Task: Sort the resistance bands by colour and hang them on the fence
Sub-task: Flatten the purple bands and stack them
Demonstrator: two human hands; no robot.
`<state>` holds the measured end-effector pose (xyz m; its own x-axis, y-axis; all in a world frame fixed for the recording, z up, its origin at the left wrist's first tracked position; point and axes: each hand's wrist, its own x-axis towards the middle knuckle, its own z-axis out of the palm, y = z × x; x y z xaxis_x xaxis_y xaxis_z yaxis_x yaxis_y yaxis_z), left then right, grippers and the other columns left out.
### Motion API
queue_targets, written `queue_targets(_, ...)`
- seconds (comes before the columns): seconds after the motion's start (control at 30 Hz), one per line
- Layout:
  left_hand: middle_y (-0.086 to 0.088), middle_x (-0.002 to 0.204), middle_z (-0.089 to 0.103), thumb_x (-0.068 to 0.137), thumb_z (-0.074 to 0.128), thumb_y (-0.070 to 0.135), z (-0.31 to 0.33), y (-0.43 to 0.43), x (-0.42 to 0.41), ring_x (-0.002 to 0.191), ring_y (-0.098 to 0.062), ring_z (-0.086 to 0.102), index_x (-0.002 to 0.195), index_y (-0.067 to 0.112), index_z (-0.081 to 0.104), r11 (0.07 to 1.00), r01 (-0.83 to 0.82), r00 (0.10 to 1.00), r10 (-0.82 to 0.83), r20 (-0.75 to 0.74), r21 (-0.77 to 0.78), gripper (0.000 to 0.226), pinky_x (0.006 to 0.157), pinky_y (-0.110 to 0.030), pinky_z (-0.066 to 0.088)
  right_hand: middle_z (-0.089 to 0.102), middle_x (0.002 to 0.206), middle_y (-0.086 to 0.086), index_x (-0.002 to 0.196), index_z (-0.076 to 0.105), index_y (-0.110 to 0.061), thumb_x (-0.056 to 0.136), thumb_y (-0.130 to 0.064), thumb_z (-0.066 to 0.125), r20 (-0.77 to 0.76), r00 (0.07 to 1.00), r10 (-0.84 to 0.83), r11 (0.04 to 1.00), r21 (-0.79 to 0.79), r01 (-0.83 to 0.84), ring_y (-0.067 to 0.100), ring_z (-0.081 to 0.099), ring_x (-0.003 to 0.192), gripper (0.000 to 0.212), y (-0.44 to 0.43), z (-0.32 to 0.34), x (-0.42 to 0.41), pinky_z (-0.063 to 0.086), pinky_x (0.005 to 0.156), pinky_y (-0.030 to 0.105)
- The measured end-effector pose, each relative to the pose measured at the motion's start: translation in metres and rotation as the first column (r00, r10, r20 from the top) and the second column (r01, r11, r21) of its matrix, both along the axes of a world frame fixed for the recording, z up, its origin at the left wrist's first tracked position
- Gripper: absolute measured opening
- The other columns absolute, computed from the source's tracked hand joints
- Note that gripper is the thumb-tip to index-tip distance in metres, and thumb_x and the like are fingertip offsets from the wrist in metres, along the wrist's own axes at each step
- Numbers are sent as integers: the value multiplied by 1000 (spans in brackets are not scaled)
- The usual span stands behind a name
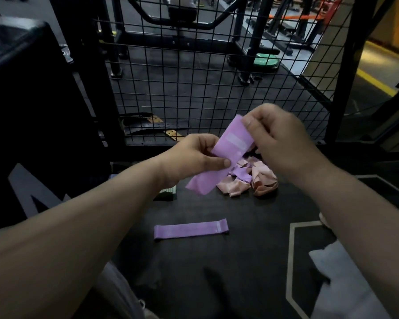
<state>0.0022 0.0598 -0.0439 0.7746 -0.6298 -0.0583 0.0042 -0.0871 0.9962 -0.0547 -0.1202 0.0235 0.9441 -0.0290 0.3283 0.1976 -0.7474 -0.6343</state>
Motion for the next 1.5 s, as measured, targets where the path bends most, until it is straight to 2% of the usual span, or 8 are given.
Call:
queue_targets(0.13, -6, 81, 73, 83, 74, -1, -1, 4, -2, 72, -14, 67, 94, 0, 71, 991, 67, 997, -61, -53, 118, 11, 68, -24, 52, 67, 76, 4, 94, 59, -16, 103, -26, 50, -36, 996, -79, 984, 156, 84, 10, 67, 57, 17, -15, 6, 8, 54, 50, 26)
queue_targets(0.27, -16, 91, 70, 76, 82, 16, -2, 4, -4, 81, -24, 62, 95, 0, 73, 967, 117, 992, -104, -71, 224, 27, 77, -40, 44, 64, 82, 5, 101, 61, -9, 103, -23, 50, -48, 983, -176, 947, 263, 183, 0, 64, 54, 18, -35, 6, 11, 47, 46, 12)
queue_targets(0.53, -14, 98, 74, 78, 83, 19, -3, 10, 0, 87, -28, 69, 94, 8, 75, 926, 72, 996, -44, -83, 371, 21, 86, -40, 55, 62, 76, 3, 111, 61, -8, 105, -27, 47, -107, 930, -353, 836, 410, 364, 1, 55, 50, 25, -74, -9, 16, 47, 48, 17)
queue_targets(0.83, -1, 68, 62, 80, 80, 14, -41, 40, 11, 57, -9, 54, 82, 7, 69, 883, -187, 968, 239, -70, 431, 13, 51, -19, 40, 62, 69, 6, 112, 61, -6, 104, -28, 47, -200, 893, -403, 834, 321, 448, 7, 54, 52, 28, -109, -58, 13, 45, 55, 26)
queue_targets(0.93, -8, 63, 56, 84, 75, 8, -60, 49, 11, 45, -11, 50, 77, 8, 61, 854, -373, 876, 453, -167, 363, 15, 41, -17, 37, 66, 69, 10, 107, 63, -5, 103, -28, 52, -316, 875, -366, 828, 319, 462, 5, 54, 40, 25, -111, -90, 17, 47, 48, 25)
queue_targets(1.07, -7, 61, 61, 87, 71, 3, -75, 59, 11, 40, -10, 54, 86, 4, 63, 782, -509, 766, 602, -226, 360, 7, 43, -21, 45, 67, 79, 21, 108, 61, 3, 101, -19, 56, -515, 832, -206, 792, 412, 450, 27, 69, 62, 24, -103, -140, 24, 62, 57, 35)
queue_targets(1.23, -11, 64, 57, 85, 71, 0, -108, 74, 19, 50, -16, 50, 83, 4, 61, 672, -450, 742, 648, -172, 588, 10, 54, -28, 44, 60, 76, 17, 99, 55, -2, 104, -14, 48, -678, 729, -90, 850, 329, 411, 8, 65, 44, 15, -86, -207, 32, 52, 39, 21)
queue_targets(1.5, -11, 71, 57, 90, 64, 0, -216, 65, 18, 49, -15, 55, 79, 7, 57, 579, -372, 592, 750, -296, 725, 15, 34, -15, 41, 60, 69, 12, 83, 61, -7, 95, -14, 62, -743, 630, -227, 912, 66, 406, 21, 57, 51, 14, -73, -315, 46, 46, 37, 23)
